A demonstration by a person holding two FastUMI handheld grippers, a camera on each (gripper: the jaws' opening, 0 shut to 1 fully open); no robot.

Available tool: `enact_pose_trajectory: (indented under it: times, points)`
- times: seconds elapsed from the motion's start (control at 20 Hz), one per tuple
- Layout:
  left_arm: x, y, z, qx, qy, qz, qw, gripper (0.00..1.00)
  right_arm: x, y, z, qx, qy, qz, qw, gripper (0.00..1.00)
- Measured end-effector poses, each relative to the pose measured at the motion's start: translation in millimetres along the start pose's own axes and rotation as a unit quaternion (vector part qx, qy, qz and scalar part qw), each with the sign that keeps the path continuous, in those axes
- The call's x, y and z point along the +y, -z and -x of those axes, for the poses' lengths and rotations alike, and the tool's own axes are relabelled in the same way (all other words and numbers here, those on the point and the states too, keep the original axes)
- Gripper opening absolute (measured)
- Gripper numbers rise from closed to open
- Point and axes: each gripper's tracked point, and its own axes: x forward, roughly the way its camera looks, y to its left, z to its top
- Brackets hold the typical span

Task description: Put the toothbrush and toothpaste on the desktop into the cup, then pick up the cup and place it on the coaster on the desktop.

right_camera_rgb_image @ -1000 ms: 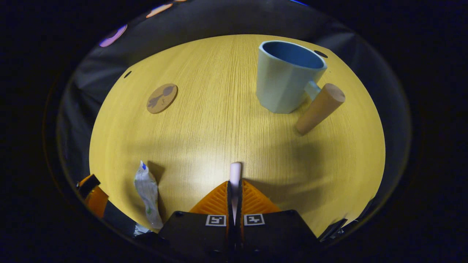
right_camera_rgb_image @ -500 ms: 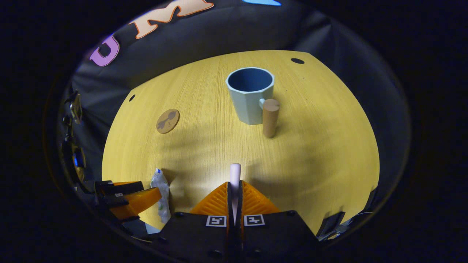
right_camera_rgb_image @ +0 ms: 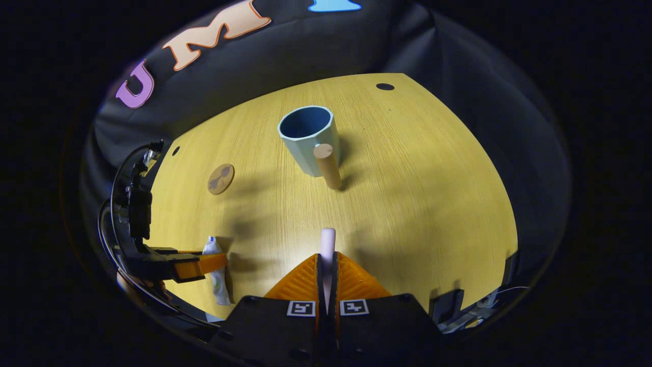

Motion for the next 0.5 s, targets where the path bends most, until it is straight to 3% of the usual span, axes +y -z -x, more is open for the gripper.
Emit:
enact_pose_trajectory:
  times: [0.05, 0.15, 0.35, 0.5]
  points:
    - [2.4, 0.8, -0.3, 0.003, -0.011, -0.005, 1.0, 0.41, -3.2, 0.4, -1.3, 0.0, 0.001, 0.001, 1.0, 0.04]
    - [2.2, 0.9, -0.5, 0.007, -0.015, -0.009, 1.0, 0.27, -7.6, -1.0, -1.6, 0.001, 0.0, 0.002, 1.0, 0.03]
    - [-2.4, 0.7, 0.3, -0.003, -0.01, -0.019, 1.0, 0.13, -17.1, -7.9, -4.5, -0.005, 0.0, 0.0, 1.0, 0.04]
    - [-9.2, 0.0, -0.1, -0.021, 0.002, -0.033, 0.999, 0.08, -21.4, -21.6, -1.4, -0.028, -0.002, -0.001, 1.0, 0.04]
